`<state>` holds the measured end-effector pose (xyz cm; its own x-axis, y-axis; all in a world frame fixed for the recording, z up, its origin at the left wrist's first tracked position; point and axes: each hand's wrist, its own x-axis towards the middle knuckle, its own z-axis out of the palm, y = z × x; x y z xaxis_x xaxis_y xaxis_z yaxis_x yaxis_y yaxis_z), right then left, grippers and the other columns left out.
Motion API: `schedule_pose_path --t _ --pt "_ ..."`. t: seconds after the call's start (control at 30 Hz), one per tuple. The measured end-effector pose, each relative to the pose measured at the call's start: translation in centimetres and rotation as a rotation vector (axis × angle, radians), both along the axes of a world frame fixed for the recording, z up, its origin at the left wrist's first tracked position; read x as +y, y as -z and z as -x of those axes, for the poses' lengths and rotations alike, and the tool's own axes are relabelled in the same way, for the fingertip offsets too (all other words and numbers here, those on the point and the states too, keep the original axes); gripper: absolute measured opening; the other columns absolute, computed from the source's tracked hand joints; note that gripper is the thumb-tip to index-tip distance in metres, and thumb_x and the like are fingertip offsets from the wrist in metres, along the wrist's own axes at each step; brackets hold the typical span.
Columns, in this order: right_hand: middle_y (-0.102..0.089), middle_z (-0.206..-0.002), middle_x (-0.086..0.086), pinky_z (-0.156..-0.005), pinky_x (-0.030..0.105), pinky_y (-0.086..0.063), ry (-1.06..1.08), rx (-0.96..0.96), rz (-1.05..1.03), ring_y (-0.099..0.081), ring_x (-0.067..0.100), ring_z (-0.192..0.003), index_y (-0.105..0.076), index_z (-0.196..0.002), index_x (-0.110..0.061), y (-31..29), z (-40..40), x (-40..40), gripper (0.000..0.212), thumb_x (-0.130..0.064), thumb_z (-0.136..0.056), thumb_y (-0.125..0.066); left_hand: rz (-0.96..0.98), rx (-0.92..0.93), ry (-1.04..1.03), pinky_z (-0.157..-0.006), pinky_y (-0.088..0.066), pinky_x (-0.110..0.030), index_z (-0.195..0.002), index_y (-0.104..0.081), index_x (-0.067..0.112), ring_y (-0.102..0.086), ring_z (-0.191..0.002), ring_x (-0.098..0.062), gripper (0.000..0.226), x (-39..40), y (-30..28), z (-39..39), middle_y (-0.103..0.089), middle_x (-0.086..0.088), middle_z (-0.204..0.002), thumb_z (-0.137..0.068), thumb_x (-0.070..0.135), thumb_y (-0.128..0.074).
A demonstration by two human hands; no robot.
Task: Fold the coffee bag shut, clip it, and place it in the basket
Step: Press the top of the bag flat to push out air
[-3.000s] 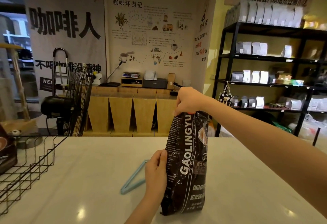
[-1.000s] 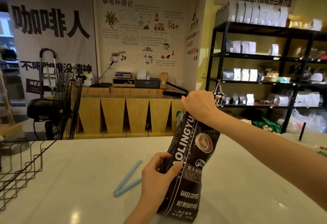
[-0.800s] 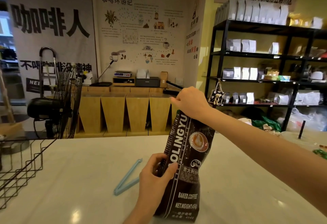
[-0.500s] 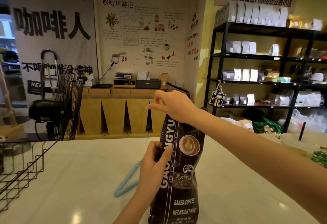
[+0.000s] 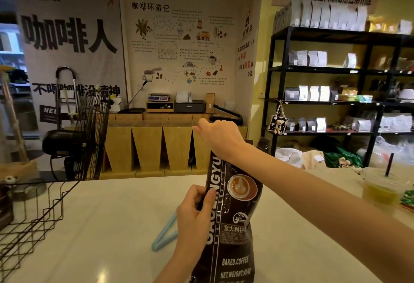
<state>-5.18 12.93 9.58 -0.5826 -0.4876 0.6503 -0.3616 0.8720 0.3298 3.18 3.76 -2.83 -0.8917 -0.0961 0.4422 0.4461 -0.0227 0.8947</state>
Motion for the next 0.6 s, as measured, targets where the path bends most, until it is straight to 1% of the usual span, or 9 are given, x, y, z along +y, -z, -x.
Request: schedule_pose_path --t 0.07,0.1,0.13,0.17,0.23,0.3,0.4,0.5,0.6 --pt "-0.049 -0.056 0.001 -0.039 0.022 -0.025 -0.073 0.049 0.031 -0.037 0.012 -0.040 -0.057 -0.095 -0.003 -0.5 -0.5 -0.1 0.035 -0.033 -0.095 -0.040 -0.004 -0.015 0.016 -0.057 -0.055 -0.025 -0.076 -0.057 0.009 -0.068 -0.065 -0.015 0.014 -0.3 -0.2 0.2 -0.070 -0.006 -0.070 -0.084 0.020 -0.056" --pt "-0.058 -0.066 0.006 -0.047 0.025 -0.037 -0.097 0.066 0.065 -0.051 0.018 -0.052 -0.058 -0.099 -0.005 -0.9 -0.8 0.0 0.036 -0.036 -0.093 -0.042 -0.009 -0.026 0.026 -0.057 -0.055 -0.025 -0.076 -0.057 0.009 -0.068 -0.065 -0.016 0.013 -0.5 -0.2 0.3 -0.070 -0.007 -0.070 -0.084 0.020 -0.057" --pt "-0.066 -0.083 0.008 -0.064 0.031 -0.045 -0.109 0.100 0.104 -0.060 0.023 -0.074 -0.057 -0.106 -0.007 -1.2 -1.2 0.4 0.036 -0.037 -0.091 -0.044 -0.019 -0.042 0.035 -0.058 -0.055 -0.026 -0.077 -0.058 0.009 -0.068 -0.066 -0.017 0.013 -0.6 -0.4 0.4 -0.071 -0.008 -0.071 -0.084 0.020 -0.057" --pt "-0.068 -0.099 0.008 -0.080 0.034 -0.045 -0.128 0.140 0.164 -0.060 0.024 -0.094 -0.055 -0.113 -0.010 -1.3 -1.6 0.9 0.037 -0.036 -0.089 -0.046 -0.037 -0.066 0.045 -0.061 -0.055 -0.029 -0.078 -0.058 0.008 -0.069 -0.068 -0.020 0.013 -0.8 -0.5 0.6 -0.071 -0.008 -0.073 -0.083 0.020 -0.058" --pt "-0.066 -0.109 0.007 -0.091 0.032 -0.042 -0.252 0.213 0.437 -0.057 0.020 -0.105 -0.056 -0.114 -0.010 -0.4 -2.8 2.1 0.033 -0.029 -0.088 -0.048 -0.105 -0.148 0.065 -0.065 -0.056 -0.036 -0.081 -0.059 0.008 -0.070 -0.071 -0.024 0.010 -1.1 -0.6 1.1 -0.073 -0.010 -0.077 -0.082 0.018 -0.060" --pt "-0.065 -0.106 0.007 -0.090 0.029 -0.045 -0.381 0.210 0.851 -0.058 0.018 -0.102 -0.057 -0.111 -0.008 2.4 -4.1 3.1 0.027 -0.020 -0.089 -0.046 -0.211 -0.245 0.087 -0.063 -0.056 -0.038 -0.085 -0.060 0.009 -0.071 -0.070 -0.025 0.007 -1.4 -0.7 1.5 -0.075 -0.010 -0.077 -0.081 0.015 -0.061" --pt "-0.061 -0.103 -0.004 -0.084 0.024 -0.046 -0.356 -0.131 1.358 -0.057 0.014 -0.102 -0.055 -0.107 -0.017 7.7 -5.7 3.8 0.018 -0.018 -0.092 -0.047 -0.320 -0.309 0.056 -0.073 -0.056 -0.044 -0.089 -0.060 0.007 -0.069 -0.076 -0.031 0.010 -1.9 -0.4 2.0 -0.073 -0.016 -0.083 -0.081 0.013 -0.063" --pt "-0.063 -0.099 -0.004 -0.075 0.017 -0.045 -0.277 -0.489 1.539 -0.057 0.016 -0.100 -0.058 -0.101 -0.016 12.8 -6.7 4.1 0.015 -0.022 -0.090 -0.050 -0.364 -0.306 -0.003 -0.071 -0.056 -0.043 -0.085 -0.059 0.010 -0.069 -0.075 -0.028 0.005 -2.2 0.1 2.2 -0.072 -0.017 -0.086 -0.082 0.013 -0.062" --pt "-0.068 -0.098 0.001 -0.077 0.024 -0.048 -0.326 -0.777 1.639 -0.062 0.020 -0.098 -0.063 -0.097 -0.017 15.7 -7.6 3.6 0.024 -0.036 -0.084 -0.056 -0.390 -0.295 -0.034 -0.065 -0.057 -0.038 -0.087 -0.059 0.011 -0.070 -0.071 -0.024 0.004 -2.4 0.5 2.3 -0.072 -0.016 -0.086 -0.083 0.014 -0.060"
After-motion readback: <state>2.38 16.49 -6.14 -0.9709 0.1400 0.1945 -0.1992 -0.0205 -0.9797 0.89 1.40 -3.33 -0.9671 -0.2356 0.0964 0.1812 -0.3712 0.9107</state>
